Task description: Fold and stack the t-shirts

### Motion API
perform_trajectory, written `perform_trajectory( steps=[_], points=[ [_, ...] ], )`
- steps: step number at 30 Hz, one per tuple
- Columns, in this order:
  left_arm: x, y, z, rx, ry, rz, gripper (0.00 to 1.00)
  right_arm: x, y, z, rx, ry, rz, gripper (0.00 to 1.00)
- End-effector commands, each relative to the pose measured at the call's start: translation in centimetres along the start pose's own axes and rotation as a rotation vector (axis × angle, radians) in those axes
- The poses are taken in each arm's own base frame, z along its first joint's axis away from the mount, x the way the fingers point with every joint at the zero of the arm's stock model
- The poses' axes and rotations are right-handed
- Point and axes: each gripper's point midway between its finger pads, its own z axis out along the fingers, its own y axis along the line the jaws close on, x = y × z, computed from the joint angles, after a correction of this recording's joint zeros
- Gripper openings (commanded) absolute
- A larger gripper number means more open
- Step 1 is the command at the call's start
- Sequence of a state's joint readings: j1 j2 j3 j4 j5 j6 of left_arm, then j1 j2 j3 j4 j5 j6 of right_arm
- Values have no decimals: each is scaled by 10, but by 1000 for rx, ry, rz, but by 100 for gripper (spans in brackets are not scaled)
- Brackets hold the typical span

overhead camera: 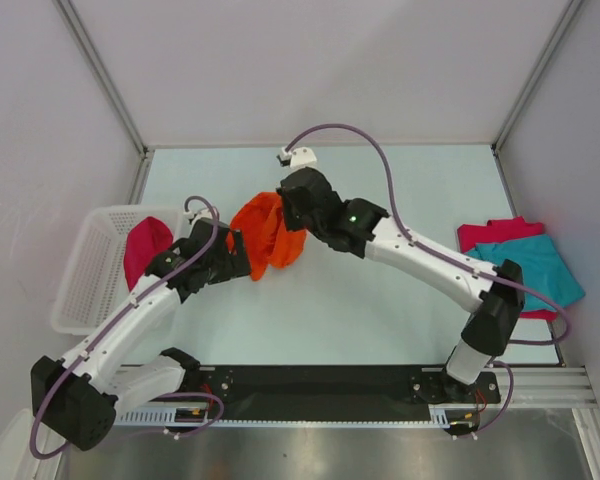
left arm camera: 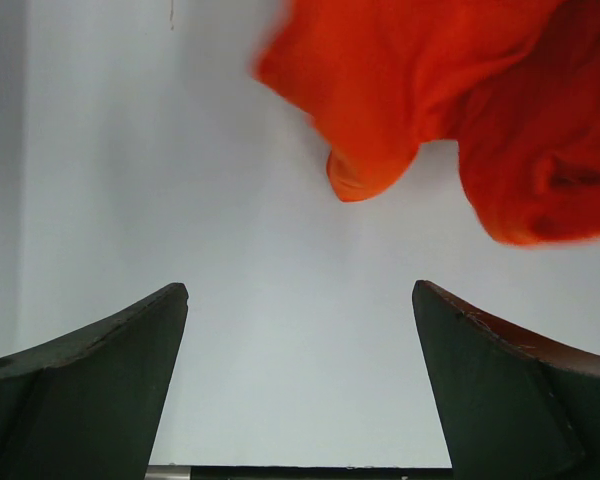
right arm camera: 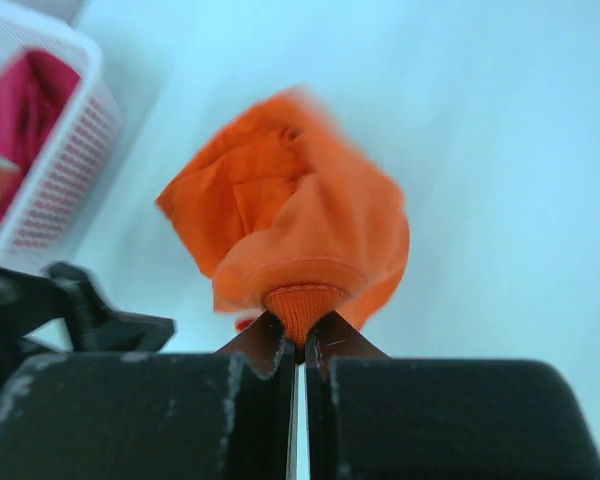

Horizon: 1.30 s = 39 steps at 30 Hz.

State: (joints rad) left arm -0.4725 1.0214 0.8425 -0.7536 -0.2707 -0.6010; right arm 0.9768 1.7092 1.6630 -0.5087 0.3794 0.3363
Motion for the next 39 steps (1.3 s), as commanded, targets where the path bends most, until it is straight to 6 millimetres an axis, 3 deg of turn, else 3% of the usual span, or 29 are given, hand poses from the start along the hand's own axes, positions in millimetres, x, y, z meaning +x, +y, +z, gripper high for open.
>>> perform_trajectory(
  steps=[1, 10, 15, 21, 27, 30, 33, 34, 35, 39],
  points=[
    [-6, -14, 4, 57, -16, 6, 100, -70, -3, -65, 30, -196, 14, 0],
    [-7, -18, 7, 75, -22, -8, 100, -82, -12, -85, 70, -226, 27, 0],
    [-3, -19, 12, 84, -18, -21, 100, -95, -11, -106, 78, -270, 28, 0],
    [-3, -26, 26, 84, -14, -41, 100, -117, -24, -140, 106, -351, 72, 0],
    [-30, -64, 61, 111, 16, -18, 99, -128, -54, -171, 196, -417, 116, 0],
    [-50, -85, 82, 118, 19, -4, 98, -124, -63, -177, 221, -422, 134, 0],
    [-65, -105, 102, 124, 31, 4, 98, -115, -69, -177, 241, -397, 139, 0],
    [-61, -108, 113, 120, 59, 11, 97, -111, -70, -178, 245, -383, 133, 0],
    [-71, -119, 113, 142, 47, 2, 97, -108, -71, -176, 246, -374, 130, 0],
    [-74, -136, 122, 180, 73, -21, 96, -101, -71, -172, 256, -347, 121, 0]
  ],
)
